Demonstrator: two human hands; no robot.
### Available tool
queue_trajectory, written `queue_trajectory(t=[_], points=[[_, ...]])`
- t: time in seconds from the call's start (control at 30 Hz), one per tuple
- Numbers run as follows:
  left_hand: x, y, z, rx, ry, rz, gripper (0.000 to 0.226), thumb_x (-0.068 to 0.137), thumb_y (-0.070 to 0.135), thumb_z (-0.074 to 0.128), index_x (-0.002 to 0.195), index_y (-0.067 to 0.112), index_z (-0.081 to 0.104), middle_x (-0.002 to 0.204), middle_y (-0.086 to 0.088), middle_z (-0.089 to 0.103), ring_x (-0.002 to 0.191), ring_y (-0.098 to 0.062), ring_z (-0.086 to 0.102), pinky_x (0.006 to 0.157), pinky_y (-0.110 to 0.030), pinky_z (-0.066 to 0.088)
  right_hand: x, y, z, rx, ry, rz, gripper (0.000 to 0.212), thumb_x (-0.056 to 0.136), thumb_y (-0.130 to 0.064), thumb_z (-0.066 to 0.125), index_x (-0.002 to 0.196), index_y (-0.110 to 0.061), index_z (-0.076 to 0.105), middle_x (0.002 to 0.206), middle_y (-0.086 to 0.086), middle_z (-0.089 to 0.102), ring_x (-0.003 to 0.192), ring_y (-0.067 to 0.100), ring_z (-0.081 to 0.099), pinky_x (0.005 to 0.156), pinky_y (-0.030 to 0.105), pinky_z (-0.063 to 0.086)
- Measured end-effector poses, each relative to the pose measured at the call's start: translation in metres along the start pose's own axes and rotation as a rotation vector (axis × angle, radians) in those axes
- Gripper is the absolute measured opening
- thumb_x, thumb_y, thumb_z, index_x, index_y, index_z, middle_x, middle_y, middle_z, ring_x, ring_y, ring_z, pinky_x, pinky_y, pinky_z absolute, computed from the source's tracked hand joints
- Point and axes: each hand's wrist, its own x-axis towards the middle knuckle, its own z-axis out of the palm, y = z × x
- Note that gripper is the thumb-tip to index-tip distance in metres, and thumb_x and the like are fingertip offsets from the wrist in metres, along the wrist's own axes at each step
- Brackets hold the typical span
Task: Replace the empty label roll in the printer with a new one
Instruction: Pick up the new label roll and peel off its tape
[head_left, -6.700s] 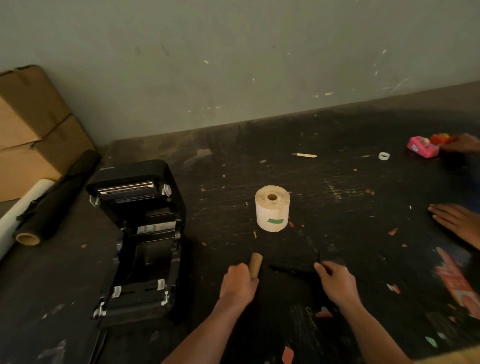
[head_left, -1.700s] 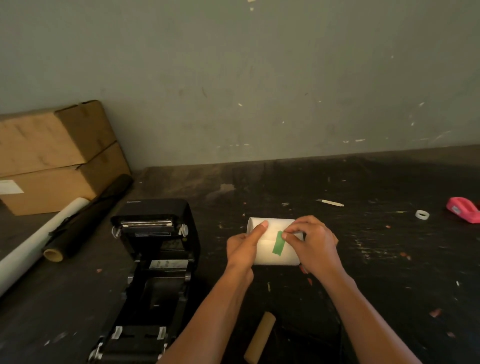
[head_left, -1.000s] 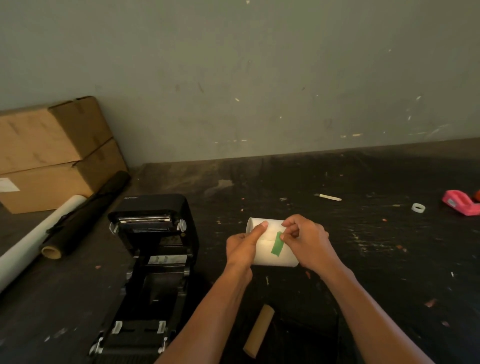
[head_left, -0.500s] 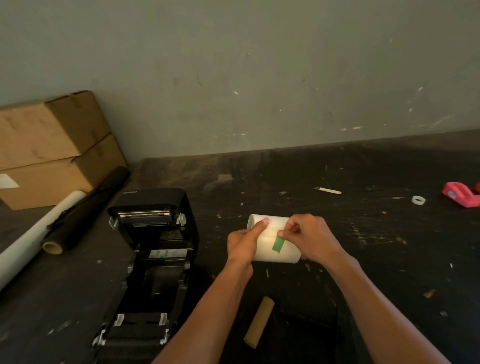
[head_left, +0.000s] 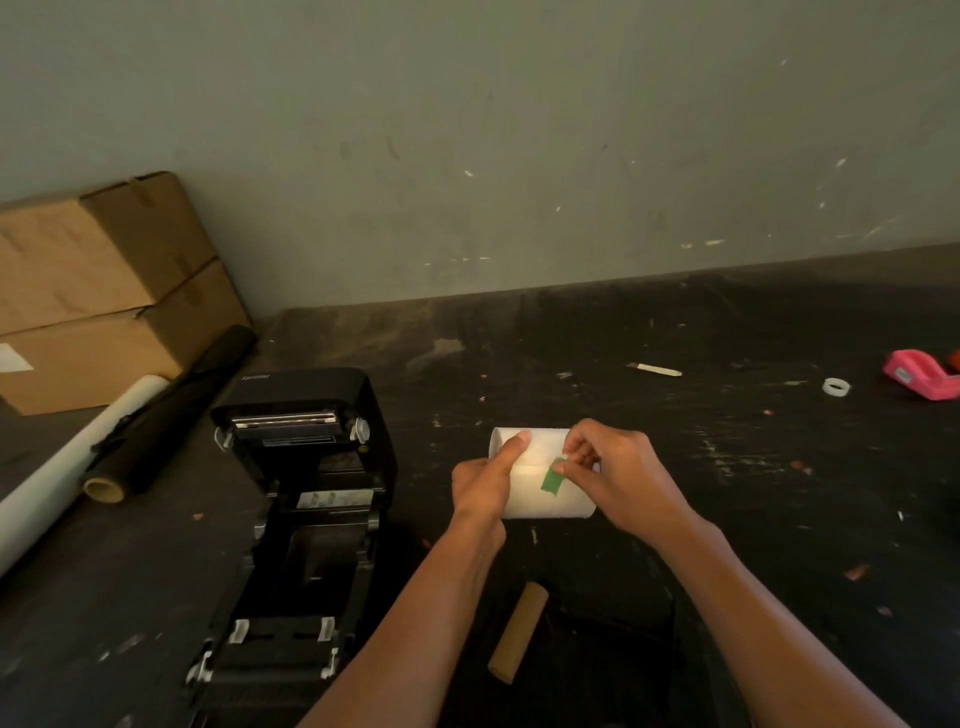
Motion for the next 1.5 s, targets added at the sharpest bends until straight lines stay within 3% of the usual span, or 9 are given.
queue_trajectory(t=[0.13, 0.2, 0.3, 0.4, 0.63, 0.8, 1.13, 1.3, 1.5], points=[[0.005, -0.003, -0.003, -0.049, 0.058, -0.038, 0.062, 0.072, 0.042, 0.080, 0.119, 0.009, 0.057, 0.108, -0.011, 0.065, 0.094, -0.024, 0.064, 0.070, -0.036, 0.056, -0.015, 0.002, 0.002, 0.115, 0.095, -0.011, 0.030, 0.083, -0.017, 0.069, 0.107, -0.030, 0.056, 0.078, -0.018, 0.060, 0.080, -0.009, 0.059, 0.069, 0.005, 0.042], [0.006, -0.004, -0.006, -0.067, 0.092, -0.053, 0.064, 0.073, 0.040, 0.081, 0.122, 0.010, 0.054, 0.110, -0.011, 0.062, 0.094, -0.024, 0.063, 0.068, -0.035, 0.055, -0.020, 0.007, 0.002, 0.205, 0.127, 0.040, 0.031, 0.083, -0.018, 0.069, 0.106, -0.032, 0.056, 0.079, -0.016, 0.063, 0.076, -0.010, 0.060, 0.065, 0.007, 0.045], [0.011, -0.010, -0.015, -0.061, 0.128, -0.059, 0.061, 0.073, 0.038, 0.081, 0.120, 0.009, 0.054, 0.108, -0.010, 0.061, 0.097, -0.024, 0.061, 0.077, -0.038, 0.054, -0.021, 0.035, 0.006, 0.307, 0.145, 0.256, 0.022, 0.083, -0.019, 0.069, 0.102, -0.029, 0.061, 0.084, -0.009, 0.068, 0.076, -0.001, 0.065, 0.066, 0.016, 0.050], [0.017, -0.018, -0.025, -0.059, 0.155, -0.054, 0.057, 0.071, 0.039, 0.082, 0.111, 0.007, 0.057, 0.108, -0.010, 0.061, 0.098, -0.024, 0.060, 0.084, -0.041, 0.054, -0.022, 0.073, 0.023, 0.241, -0.019, 0.459, 0.016, 0.083, -0.016, 0.068, 0.092, -0.027, 0.062, 0.088, -0.007, 0.068, 0.079, 0.000, 0.063, 0.064, 0.014, 0.044], [0.019, -0.031, -0.037, -0.089, 0.139, -0.113, 0.058, 0.073, 0.037, 0.081, 0.118, 0.013, 0.054, 0.104, -0.008, 0.061, 0.100, -0.026, 0.060, 0.095, -0.052, 0.051, -0.016, 0.120, 0.072, 0.122, -0.217, 0.584, 0.017, 0.085, -0.014, 0.067, 0.100, -0.019, 0.065, 0.102, -0.001, 0.066, 0.100, 0.011, 0.062, 0.087, 0.026, 0.047], [0.020, -0.034, -0.043, -0.127, 0.132, -0.159, 0.056, 0.073, 0.037, 0.080, 0.117, 0.018, 0.052, 0.110, -0.011, 0.061, 0.103, -0.028, 0.060, 0.095, -0.053, 0.050, -0.008, 0.127, 0.087, 0.045, -0.226, 0.580, 0.009, 0.086, -0.015, 0.066, 0.091, -0.022, 0.067, 0.104, 0.001, 0.066, 0.100, 0.014, 0.062, 0.090, 0.030, 0.049], [0.023, -0.037, -0.050, -0.142, 0.109, -0.185, 0.062, 0.072, 0.035, 0.081, 0.123, 0.019, 0.050, 0.118, -0.013, 0.059, 0.108, -0.031, 0.059, 0.096, -0.056, 0.049, -0.015, 0.139, 0.098, 0.029, -0.222, 0.605, 0.023, 0.084, -0.013, 0.067, 0.107, -0.018, 0.062, 0.106, 0.001, 0.064, 0.102, 0.015, 0.061, 0.090, 0.030, 0.050], [0.019, -0.039, -0.050, -0.140, 0.097, -0.182, 0.067, 0.071, 0.036, 0.081, 0.127, 0.019, 0.050, 0.120, -0.013, 0.059, 0.109, -0.031, 0.059, 0.097, -0.055, 0.049, -0.018, 0.139, 0.097, -0.029, -0.212, 0.592, 0.009, 0.084, -0.020, 0.067, 0.083, -0.026, 0.061, 0.100, -0.002, 0.064, 0.091, 0.011, 0.061, 0.085, 0.031, 0.053], [0.014, -0.038, -0.054, -0.144, 0.084, -0.162, 0.053, 0.075, 0.032, 0.079, 0.118, 0.018, 0.052, 0.112, -0.010, 0.060, 0.097, -0.026, 0.060, 0.090, -0.051, 0.052, -0.025, 0.131, 0.094, -0.241, -0.300, 0.446, 0.012, 0.091, -0.024, 0.056, 0.097, -0.029, 0.065, 0.106, -0.004, 0.063, 0.103, 0.014, 0.059, 0.098, 0.041, 0.044]])
